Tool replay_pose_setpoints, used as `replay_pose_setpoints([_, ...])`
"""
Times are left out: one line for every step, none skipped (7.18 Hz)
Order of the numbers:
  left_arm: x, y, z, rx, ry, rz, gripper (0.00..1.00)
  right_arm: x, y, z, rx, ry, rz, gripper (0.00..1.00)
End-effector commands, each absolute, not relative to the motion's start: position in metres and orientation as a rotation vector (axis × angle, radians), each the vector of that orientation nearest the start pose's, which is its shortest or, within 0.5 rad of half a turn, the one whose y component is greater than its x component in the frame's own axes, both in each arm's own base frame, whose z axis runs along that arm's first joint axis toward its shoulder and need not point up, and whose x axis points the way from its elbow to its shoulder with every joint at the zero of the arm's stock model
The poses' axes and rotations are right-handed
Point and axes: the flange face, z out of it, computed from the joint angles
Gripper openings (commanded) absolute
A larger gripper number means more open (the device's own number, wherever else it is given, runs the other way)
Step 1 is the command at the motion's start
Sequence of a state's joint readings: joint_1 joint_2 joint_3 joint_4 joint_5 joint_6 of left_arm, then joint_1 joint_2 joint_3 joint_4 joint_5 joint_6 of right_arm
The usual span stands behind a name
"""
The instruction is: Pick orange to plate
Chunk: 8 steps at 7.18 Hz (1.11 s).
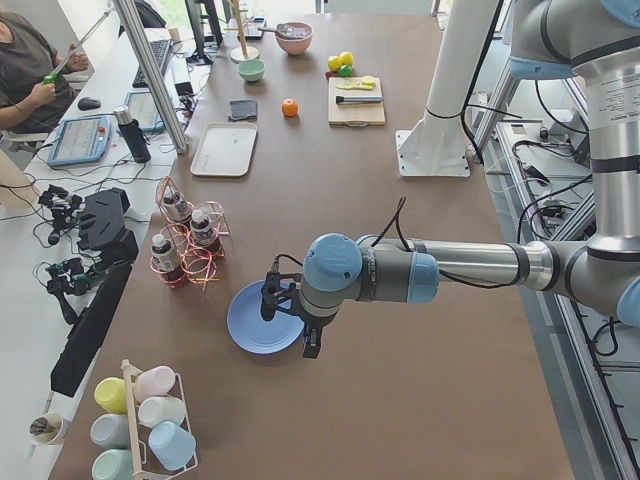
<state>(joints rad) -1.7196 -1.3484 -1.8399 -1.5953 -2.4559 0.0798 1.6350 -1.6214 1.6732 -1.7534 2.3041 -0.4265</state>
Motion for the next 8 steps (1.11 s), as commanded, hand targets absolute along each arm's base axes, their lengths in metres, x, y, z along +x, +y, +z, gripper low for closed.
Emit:
replay_pose_setpoints([-0.113,-0.379,0.62,0.156,0.888,-0.039,0.98,0.096,-0.454,0.652,0.059,-0.743,-0.298,1.0])
replay_pose_setpoints([-0.111,-0.376,0.621,0.155,0.902,-0.034,0.98,0.096,-0.454,0.651,0.061,-0.744,-0.298,1.0])
replay_pose_setpoints([-0.11,-0.375,0.622,0.159,0.903,-0.028,0.98,0.096,-0.454,0.651,0.061,-0.744,-0.298,1.0])
replay_pose_setpoints([-0.108,-0.376,0.624,0.156,0.902,-0.023,0.98,0.096,-0.454,0.652,0.06,-0.747,-0.297,1.0])
replay_pose_setpoints([-0.096,-0.379,0.623,0.143,0.904,0.008,0.97,0.094,-0.449,0.655,0.055,-0.752,-0.298,1.0])
replay_pose_setpoints([-0.093,-0.379,0.624,0.136,0.902,0.014,0.97,0.094,-0.449,0.656,0.054,-0.752,-0.299,1.0])
replay_pose_setpoints([-0.092,-0.379,0.624,0.135,0.902,0.017,0.98,0.094,-0.449,0.655,0.056,-0.752,-0.299,1.0])
replay_pose_setpoints([-0.09,-0.372,0.629,0.12,0.905,0.012,0.98,0.095,-0.449,0.655,0.056,-0.752,-0.296,1.0])
